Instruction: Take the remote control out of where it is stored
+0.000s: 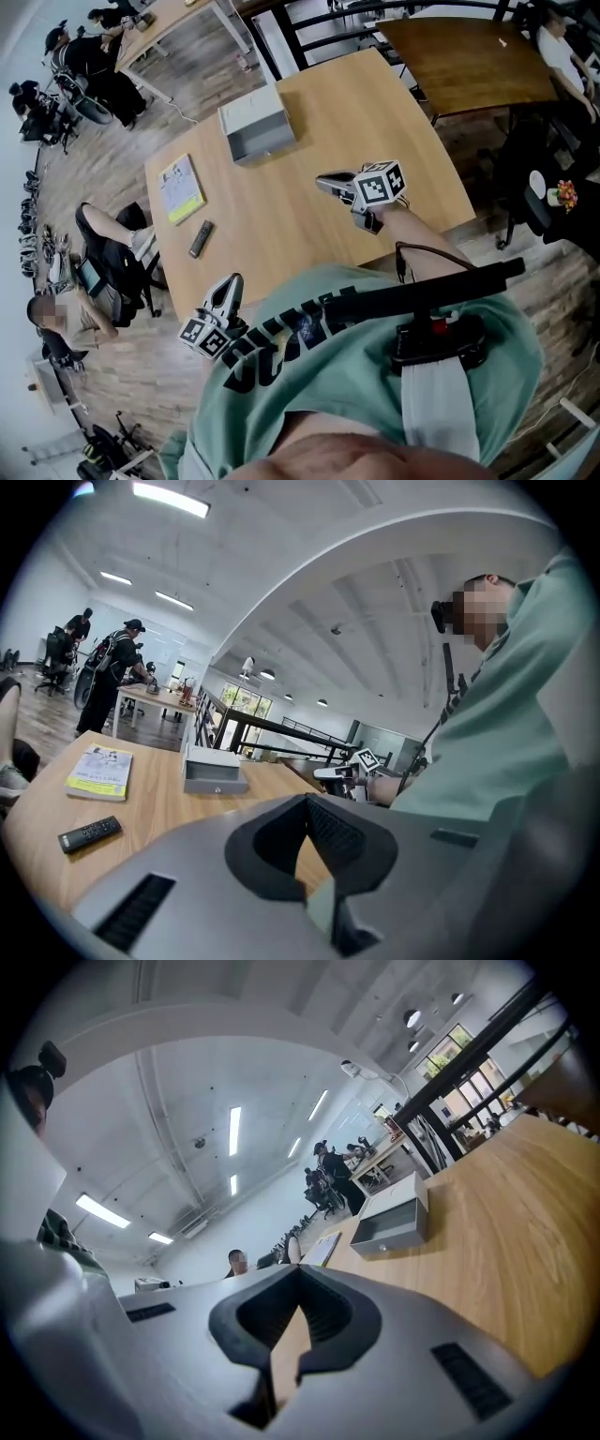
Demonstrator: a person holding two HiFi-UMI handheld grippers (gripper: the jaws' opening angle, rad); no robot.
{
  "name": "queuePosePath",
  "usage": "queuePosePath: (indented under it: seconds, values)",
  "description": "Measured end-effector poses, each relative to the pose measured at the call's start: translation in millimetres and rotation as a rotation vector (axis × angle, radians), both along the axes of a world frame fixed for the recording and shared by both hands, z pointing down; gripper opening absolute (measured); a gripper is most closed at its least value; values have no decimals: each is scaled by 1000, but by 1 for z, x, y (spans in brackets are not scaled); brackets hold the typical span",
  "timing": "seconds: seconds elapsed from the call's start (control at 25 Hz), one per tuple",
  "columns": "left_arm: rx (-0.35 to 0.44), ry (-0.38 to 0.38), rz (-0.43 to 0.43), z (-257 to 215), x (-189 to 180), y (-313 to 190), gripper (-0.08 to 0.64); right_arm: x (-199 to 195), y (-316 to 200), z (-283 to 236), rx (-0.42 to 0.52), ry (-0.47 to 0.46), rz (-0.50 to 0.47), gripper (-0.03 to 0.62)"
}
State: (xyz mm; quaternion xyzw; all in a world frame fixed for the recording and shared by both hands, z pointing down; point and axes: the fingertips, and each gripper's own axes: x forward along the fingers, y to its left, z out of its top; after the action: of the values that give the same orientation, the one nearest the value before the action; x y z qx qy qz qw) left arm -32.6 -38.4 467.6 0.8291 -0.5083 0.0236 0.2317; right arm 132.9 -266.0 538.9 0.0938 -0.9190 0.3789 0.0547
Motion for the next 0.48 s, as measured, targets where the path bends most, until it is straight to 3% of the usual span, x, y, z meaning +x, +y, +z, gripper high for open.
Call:
queuePosePath:
  seconds: [0.24, 0.48]
  values:
    - [11, -10, 30, -1, -9, -3, 5, -15, 10, -9, 37, 7, -2, 0]
    - [50, -1, -34, -4, -73, -12, 5, -32, 16, -38, 161, 89, 101, 0]
